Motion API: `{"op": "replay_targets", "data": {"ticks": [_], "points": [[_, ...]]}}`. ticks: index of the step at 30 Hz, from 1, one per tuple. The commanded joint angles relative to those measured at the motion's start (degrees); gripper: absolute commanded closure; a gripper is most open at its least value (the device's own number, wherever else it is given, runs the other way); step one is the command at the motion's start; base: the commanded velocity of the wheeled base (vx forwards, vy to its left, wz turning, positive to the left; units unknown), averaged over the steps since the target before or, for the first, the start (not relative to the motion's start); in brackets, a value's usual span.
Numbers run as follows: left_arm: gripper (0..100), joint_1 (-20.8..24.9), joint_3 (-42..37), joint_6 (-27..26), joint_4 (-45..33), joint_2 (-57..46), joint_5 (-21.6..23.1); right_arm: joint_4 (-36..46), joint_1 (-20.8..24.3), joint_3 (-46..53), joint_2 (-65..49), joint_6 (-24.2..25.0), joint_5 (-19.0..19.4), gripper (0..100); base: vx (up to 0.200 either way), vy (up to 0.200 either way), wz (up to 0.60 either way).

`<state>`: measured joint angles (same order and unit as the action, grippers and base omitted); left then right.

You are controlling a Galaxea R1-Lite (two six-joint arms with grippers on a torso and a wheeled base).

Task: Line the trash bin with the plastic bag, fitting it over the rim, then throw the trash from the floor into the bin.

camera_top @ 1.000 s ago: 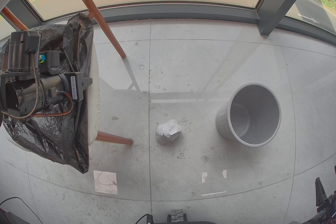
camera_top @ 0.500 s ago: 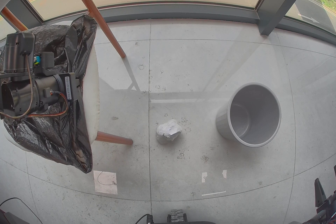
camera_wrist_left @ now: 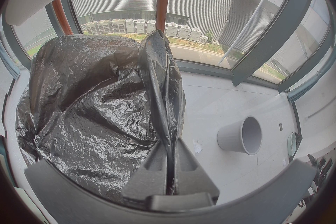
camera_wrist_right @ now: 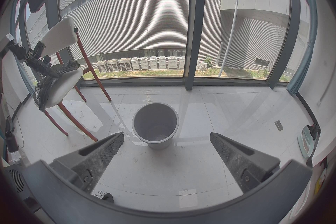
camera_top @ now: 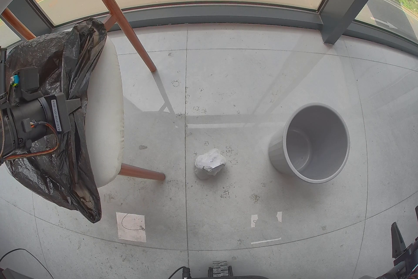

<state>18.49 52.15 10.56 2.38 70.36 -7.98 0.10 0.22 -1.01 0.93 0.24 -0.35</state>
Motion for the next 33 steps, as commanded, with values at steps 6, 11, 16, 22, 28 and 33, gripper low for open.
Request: {"op": "replay_targets", "data": {"ticks": [6,11,16,22,28,33], "points": [[100,0.0,-0.6,0.1,-0.1,-4.3,0.1,0.0,0.0,1.0,-0.5,0.0,0.0,0,0.0,0.0,0.0],[100,0.3,-2.1,0.1,0.0,-5.9,1.0,0.0,0.0,1.0,-0.5,0.0,0.0,0,0.0,0.0,0.0],[100,0.4,-3.2,0.0,0.2,-7.1,3.6,0.0,0.0,1.0,-0.5,0.0,0.0,0,0.0,0.0,0.0],[100,0.7,-7.2,-0.2,0.5,-11.1,14.3,0.0,0.0,1.0,-0.5,0.0,0.0,0,0.0,0.0,0.0],[100,1.0,-7.3,-0.4,0.8,-12.3,21.7,0.0,0.0,1.0,-0.5,0.0,0.0,0,0.0,0.0,0.0],[100,1.8,-2.8,-0.4,0.8,-8.0,23.4,0.0,0.0,1.0,-0.5,0.0,0.0,0,0.0,0.0,0.0]]}}
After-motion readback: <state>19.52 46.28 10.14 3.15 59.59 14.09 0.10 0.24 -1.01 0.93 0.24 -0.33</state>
